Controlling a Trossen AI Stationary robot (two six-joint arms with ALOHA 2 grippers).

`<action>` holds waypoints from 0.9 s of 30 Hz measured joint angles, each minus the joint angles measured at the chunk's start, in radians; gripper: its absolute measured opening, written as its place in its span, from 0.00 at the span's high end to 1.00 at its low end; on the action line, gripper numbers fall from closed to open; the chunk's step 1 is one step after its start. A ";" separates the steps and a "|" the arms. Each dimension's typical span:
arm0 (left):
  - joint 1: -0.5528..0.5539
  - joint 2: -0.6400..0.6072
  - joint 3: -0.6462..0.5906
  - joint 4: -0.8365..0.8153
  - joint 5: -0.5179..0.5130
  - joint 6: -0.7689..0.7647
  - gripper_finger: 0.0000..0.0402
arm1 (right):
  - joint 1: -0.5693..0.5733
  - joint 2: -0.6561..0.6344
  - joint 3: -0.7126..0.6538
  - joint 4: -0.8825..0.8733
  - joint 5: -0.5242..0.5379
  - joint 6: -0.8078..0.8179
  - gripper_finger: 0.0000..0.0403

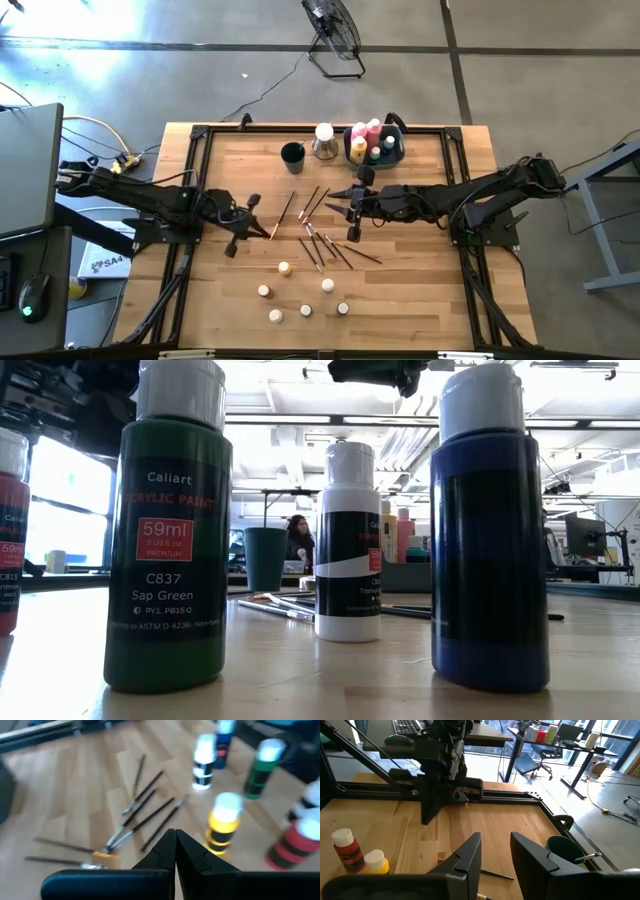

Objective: Pick & Place Paint Supplies
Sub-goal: Put the small blue paint bottle into the blue bin

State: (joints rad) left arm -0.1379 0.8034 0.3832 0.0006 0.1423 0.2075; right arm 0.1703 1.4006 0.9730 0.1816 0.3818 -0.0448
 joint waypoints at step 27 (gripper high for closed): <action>0.000 0.000 0.000 0.038 0.151 0.050 0.96 | 0.002 0.000 0.000 -0.071 -0.176 0.126 0.76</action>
State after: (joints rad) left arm -0.1383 0.8031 0.3832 0.0390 0.2936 0.2577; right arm 0.1725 1.4006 0.9730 0.1110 0.2062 0.0816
